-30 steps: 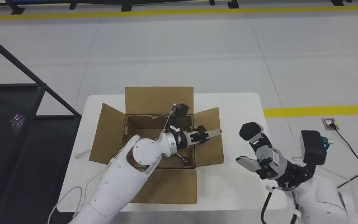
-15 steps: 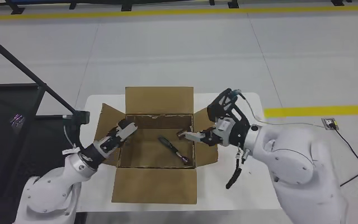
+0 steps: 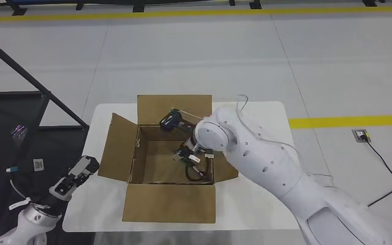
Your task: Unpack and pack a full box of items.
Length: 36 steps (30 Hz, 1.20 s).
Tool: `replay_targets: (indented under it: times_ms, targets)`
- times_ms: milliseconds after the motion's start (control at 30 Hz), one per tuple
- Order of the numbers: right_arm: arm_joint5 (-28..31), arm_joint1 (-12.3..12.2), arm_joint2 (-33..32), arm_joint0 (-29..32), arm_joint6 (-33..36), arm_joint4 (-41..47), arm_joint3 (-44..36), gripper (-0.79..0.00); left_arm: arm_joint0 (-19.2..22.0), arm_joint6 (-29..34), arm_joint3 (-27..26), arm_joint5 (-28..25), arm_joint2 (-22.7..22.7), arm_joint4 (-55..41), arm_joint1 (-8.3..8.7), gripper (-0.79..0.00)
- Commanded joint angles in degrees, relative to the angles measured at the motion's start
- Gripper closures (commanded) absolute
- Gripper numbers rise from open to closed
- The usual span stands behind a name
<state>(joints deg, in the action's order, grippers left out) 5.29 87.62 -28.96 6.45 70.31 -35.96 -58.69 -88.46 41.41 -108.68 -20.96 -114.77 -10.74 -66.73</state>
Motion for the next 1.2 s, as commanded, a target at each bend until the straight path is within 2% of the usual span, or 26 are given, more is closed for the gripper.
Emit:
replay_targets:
  times_ms: [0, 133, 533, 667, 867, 900, 933, 1000, 1067, 1100, 1167]
  targets:
    - [-1.0, 2.5, 3.2, -1.3, -0.7, 0.0, 7.2, -0.785, -0.3, 0.8, 0.3, -0.6, 0.3, -0.1, 0.12, -0.785]
    - [-3.9, 6.4, 5.6, -2.5, -3.7, 1.1, 16.4, -0.785, -0.2, 1.0, 0.4, -0.7, 0.4, -0.2, 0.16, -0.785]
    - [-3.9, 6.4, 5.6, -2.5, -3.7, 1.1, 16.4, -0.785, -0.2, 1.0, 0.4, -0.7, 0.4, -0.2, 0.16, -0.785]
    - [-2.4, 6.9, 7.3, -1.0, -3.8, -1.6, 15.6, -0.785, -0.7, 0.1, 0.2, -0.3, 0.5, 0.3, 0.18, -0.785]
    - [-0.6, 10.4, 10.7, -0.8, -2.7, -4.3, 19.7, -0.785, -1.6, -0.1, 1.2, 0.0, -0.9, -0.9, 0.45, -0.785]
    - [0.4, 11.1, 10.9, -0.6, -3.4, -3.9, 20.8, -0.739, -1.8, -0.1, 1.3, -0.1, -1.2, -1.1, 0.5, -0.785]
    - [1.5, 11.8, 11.3, -0.6, -3.7, -3.9, 22.1, -0.73, -2.1, -0.1, 1.4, -0.2, -1.4, -1.3, 0.53, -0.785]
    - [2.1, 13.3, 11.8, -0.4, -4.7, -3.8, 24.3, -0.785, -2.6, -0.2, 1.5, -0.3, -1.8, -1.7, 0.59, -0.785]
    - [2.9, 14.7, 12.4, -0.3, -5.6, -3.9, 26.0, -0.702, -3.0, -0.3, 1.6, -0.4, -1.9, -2.0, 0.64, -0.785]
    - [3.0, 15.4, 12.5, -0.3, -6.0, -4.0, 27.0, -0.696, -3.2, -0.3, 1.7, -0.6, -1.9, -2.1, 0.66, -0.785]
    - [2.1, 16.7, 13.1, -0.5, -6.5, -4.9, 29.3, -0.622, -3.4, -0.5, 1.8, -0.6, -1.9, -2.4, 0.71, -0.785]
